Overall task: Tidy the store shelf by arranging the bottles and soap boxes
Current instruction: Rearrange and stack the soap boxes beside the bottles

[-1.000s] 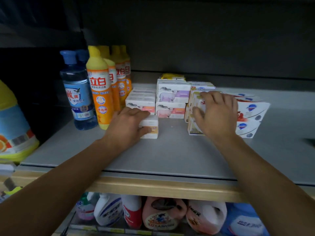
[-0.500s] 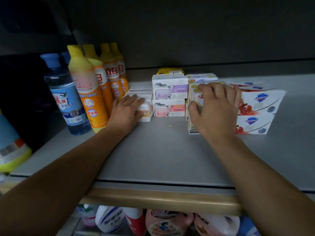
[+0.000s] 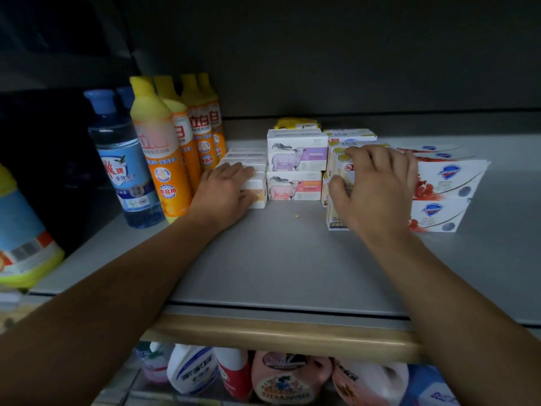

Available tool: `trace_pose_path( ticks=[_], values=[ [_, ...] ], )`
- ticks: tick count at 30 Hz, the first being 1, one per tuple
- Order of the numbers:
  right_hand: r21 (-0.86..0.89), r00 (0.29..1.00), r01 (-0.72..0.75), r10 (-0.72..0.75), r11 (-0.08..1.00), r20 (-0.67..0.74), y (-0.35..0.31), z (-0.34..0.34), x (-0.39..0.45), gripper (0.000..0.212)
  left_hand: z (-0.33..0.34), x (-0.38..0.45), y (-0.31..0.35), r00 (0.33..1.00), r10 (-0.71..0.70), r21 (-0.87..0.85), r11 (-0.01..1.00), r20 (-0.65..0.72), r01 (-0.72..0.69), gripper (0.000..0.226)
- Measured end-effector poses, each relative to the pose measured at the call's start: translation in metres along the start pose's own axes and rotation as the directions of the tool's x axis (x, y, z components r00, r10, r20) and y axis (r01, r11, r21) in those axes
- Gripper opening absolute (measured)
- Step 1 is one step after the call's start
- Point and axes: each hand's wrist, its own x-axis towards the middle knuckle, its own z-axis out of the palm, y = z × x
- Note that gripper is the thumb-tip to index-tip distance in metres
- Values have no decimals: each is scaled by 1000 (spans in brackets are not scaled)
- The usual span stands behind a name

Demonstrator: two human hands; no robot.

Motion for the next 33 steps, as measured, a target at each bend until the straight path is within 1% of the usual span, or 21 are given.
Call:
trace_pose_path(
  ticks=[2,3,4,8,9,11,13,15,19,23,25,28,31,33],
  values=[
    [-28,999,2,-1,1000,36,-1,-5,1,49,-13,-17,3,997,15,-40,999,-74,-18,52],
    [-47,998,-2,5,999,60,-3,-7,3,50,-19,-27,3,996,24,-72,997,-91,-31,49],
    [-68,996,-6,12,998,90,-4,-10,4,50,-25,-38,3,996,36,-109,993,-79,-44,47],
    [-213,973,5,45,977,227,-17,-21,21,53,-39,-76,-6,988,110,-196,977,104,-88,48],
    [-220,969,22,33,975,246,-22,-22,26,53,-39,-83,-8,985,107,-206,975,137,-77,49],
    [-164,952,73,-20,984,305,-37,-22,36,51,-36,-93,-9,982,93,-223,973,167,-54,48],
    [-80,921,123,-84,989,381,-54,-16,44,51,-31,-96,-10,983,92,-221,974,158,-56,45],
    [-41,885,154,-119,987,449,-69,-7,54,54,-29,-96,-12,986,99,-225,972,137,-66,41],
    [-91,848,223,-148,970,509,-85,18,81,62,-26,-96,-15,989,100,-257,964,111,-69,37],
    [-179,819,209,-72,961,569,-85,40,103,71,-26,-93,-17,990,78,-285,958,119,-42,42],
    [-216,812,216,-53,952,581,-81,49,106,75,-26,-92,-17,988,64,-291,956,144,-20,50],
    [-274,847,253,-75,928,526,-78,60,104,75,-24,-91,-19,988,43,-322,947,150,8,56],
    [-312,890,274,-117,910,441,-76,62,101,72,-24,-89,-19,988,21,-342,939,155,33,54],
    [-265,904,287,-168,920,394,-76,57,98,64,-24,-90,-19,986,2,-342,938,167,56,48]
  ],
)
